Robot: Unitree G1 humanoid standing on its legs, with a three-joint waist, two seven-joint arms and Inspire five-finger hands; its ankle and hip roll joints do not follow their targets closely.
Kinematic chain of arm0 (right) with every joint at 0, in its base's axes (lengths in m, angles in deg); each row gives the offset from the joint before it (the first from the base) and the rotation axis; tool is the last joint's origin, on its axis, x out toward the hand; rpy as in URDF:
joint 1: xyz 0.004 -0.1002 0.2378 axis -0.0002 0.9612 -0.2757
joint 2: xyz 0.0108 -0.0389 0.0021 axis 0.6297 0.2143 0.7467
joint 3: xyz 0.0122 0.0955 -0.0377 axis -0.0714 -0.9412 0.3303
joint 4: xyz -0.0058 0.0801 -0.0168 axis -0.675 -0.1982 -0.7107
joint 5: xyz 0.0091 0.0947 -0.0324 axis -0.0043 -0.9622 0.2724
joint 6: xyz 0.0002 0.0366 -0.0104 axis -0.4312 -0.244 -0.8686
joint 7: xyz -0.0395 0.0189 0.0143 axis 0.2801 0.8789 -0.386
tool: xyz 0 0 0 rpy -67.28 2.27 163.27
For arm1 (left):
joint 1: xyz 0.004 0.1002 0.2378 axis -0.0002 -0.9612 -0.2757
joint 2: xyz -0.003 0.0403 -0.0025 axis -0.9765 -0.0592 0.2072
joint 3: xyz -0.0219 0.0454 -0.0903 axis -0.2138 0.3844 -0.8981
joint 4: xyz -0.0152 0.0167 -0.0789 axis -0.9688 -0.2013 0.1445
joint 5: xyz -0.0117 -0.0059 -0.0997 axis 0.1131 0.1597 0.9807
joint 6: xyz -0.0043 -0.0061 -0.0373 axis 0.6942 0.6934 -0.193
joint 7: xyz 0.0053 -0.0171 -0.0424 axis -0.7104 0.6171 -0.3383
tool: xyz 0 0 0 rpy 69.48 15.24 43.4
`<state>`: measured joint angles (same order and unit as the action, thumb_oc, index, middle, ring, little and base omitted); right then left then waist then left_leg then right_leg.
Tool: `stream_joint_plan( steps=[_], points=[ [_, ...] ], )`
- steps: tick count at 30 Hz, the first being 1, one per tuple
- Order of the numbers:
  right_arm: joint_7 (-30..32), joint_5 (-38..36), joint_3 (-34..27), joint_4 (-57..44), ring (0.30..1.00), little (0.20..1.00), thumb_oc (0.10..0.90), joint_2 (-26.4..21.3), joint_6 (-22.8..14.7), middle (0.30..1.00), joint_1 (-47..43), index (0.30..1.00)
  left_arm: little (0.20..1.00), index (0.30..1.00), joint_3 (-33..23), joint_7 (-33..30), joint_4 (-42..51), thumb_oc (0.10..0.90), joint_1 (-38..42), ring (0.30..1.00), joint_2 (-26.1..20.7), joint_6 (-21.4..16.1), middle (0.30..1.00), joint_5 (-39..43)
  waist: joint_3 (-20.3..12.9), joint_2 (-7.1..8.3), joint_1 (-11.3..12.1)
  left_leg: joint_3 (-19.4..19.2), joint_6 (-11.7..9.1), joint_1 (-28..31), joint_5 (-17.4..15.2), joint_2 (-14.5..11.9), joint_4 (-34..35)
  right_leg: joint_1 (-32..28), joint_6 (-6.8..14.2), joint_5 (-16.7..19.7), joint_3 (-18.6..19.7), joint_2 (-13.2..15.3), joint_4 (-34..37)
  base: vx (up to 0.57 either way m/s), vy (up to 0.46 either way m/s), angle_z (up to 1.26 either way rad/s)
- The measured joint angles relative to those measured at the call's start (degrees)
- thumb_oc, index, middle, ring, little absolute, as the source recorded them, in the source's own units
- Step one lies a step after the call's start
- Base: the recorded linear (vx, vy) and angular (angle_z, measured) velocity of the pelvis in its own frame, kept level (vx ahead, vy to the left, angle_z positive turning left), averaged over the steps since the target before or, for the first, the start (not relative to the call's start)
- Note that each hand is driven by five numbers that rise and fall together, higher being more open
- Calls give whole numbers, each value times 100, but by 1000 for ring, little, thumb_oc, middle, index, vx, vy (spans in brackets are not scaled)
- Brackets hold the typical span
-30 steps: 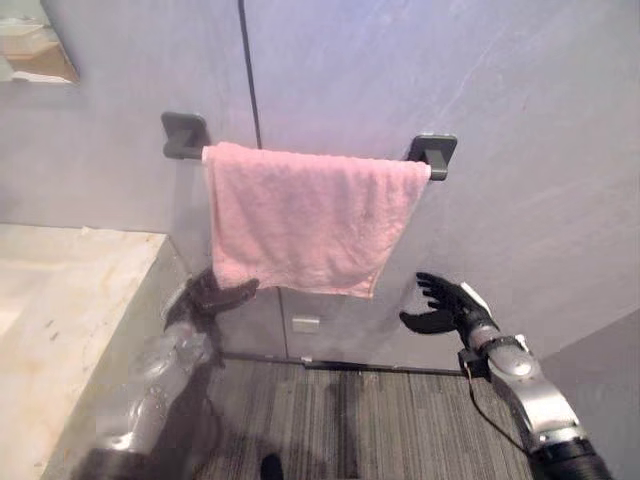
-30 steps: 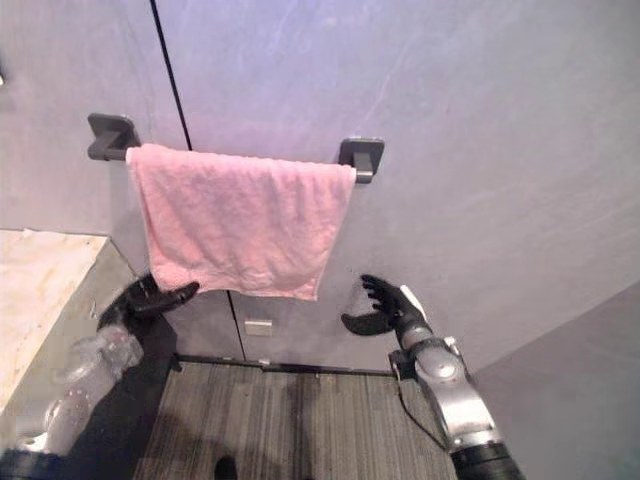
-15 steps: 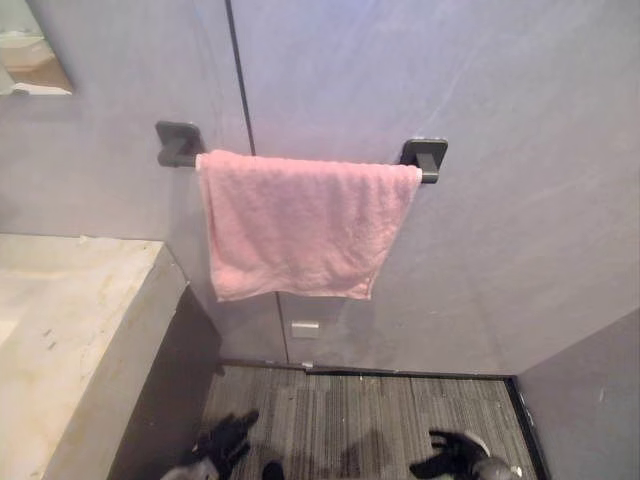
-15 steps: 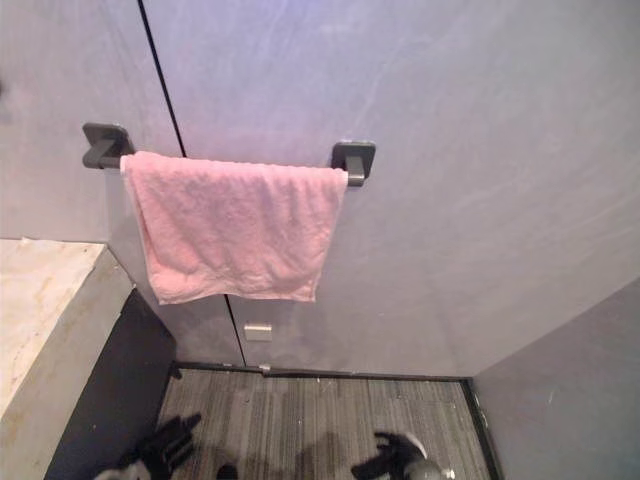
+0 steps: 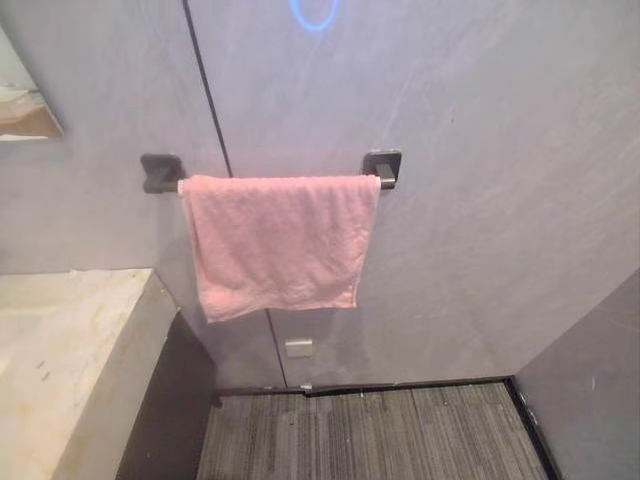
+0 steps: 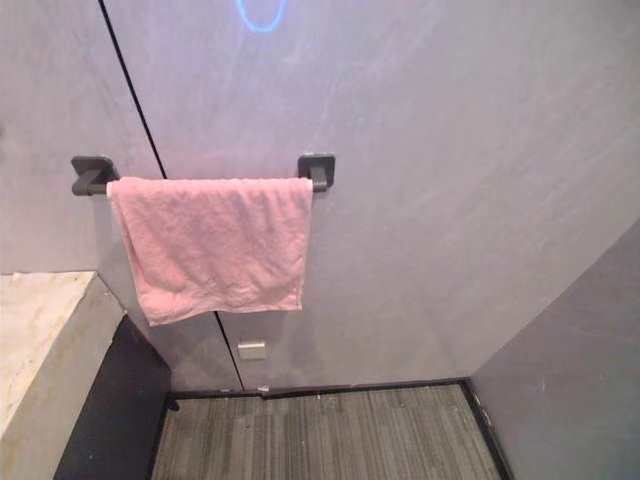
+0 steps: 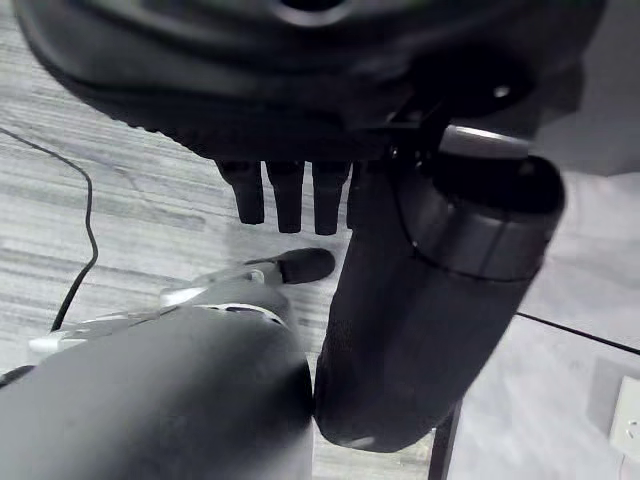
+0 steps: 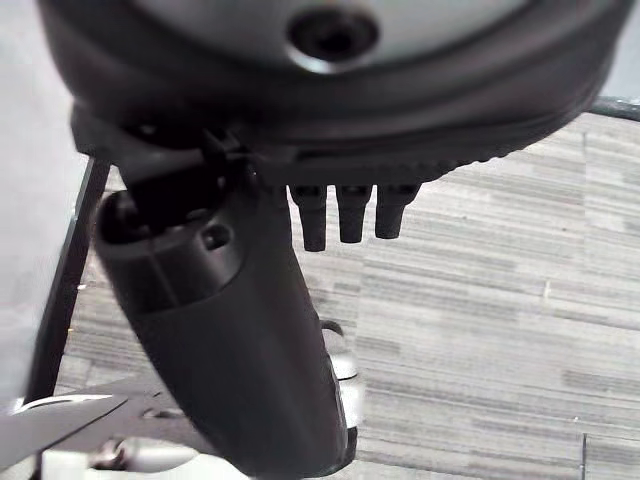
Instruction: Organize the bathroom.
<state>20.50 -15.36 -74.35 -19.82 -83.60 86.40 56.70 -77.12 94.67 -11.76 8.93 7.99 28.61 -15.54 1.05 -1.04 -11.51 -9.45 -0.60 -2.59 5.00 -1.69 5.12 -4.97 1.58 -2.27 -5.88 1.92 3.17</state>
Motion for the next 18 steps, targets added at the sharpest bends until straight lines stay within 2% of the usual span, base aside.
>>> stream_joint_plan(
  steps=[2,8,12,13,15,16,17,18],
  points=[
    [17,29,77,-19,900,900,800,-2,-108,900,-69,900,900,900,85,-48,10,800,84,900,17,21,900,1,7,10,14,16,9,1,48,-4,-5,4,3,-3,-12,-10,-2,-19,-151,4],
    [40,260,286,-16,900,900,800,-13,-117,900,-432,900,900,900,186,-245,50,800,198,900,48,122,900,4,172,81,59,146,-86,-127,83,-46,-175,99,-45,-104,-70,-67,-193,-42,-174,8],
    [-5,268,400,-1,900,900,800,-62,-115,900,-773,900,900,900,214,-364,194,800,477,900,59,129,900,4,564,6,220,406,-154,-505,94,-154,-578,460,-129,-326,-263,-181,-792,-133,-224,34],
    [-30,269,438,-2,900,900,800,-94,-107,900,-898,900,900,900,196,-382,241,800,546,900,59,134,900,8,711,-39,257,528,-212,-587,140,-176,-634,544,-161,-430,-333,-222,-963,-120,-230,44],
    [-46,285,486,4,900,900,800,-116,-50,900,-963,900,900,900,105,-391,263,800,595,900,64,119,900,35,876,-110,388,681,-462,-680,341,-242,-566,606,-275,-511,-475,-339,-1068,-107,-230,63],
    [-46,323,491,-2,900,900,800,-120,1,900,-991,900,900,900,-62,-380,296,800,619,900,58,119,900,28,972,-86,424,691,-901,-706,472,-308,-380,603,-531,-487,-604,-362,-1008,-95,-200,76],
    [-25,321,490,4,900,900,800,-87,19,900,-1019,900,900,900,-243,-371,281,800,745,900,28,128,900,33,1074,-4,502,355,-533,-790,47,-431,-769,576,-667,-408,-844,-297,-951,-97,-189,76],
    [-9,314,494,0,900,900,800,-64,17,900,-1036,900,900,900,-379,-357,271,800,751,900,-22,131,900,34,1096,98,536,175,-349,-921,-113,-496,-1324,569,-707,-356,-953,-245,-915,-96,-155,73]
  ],
)
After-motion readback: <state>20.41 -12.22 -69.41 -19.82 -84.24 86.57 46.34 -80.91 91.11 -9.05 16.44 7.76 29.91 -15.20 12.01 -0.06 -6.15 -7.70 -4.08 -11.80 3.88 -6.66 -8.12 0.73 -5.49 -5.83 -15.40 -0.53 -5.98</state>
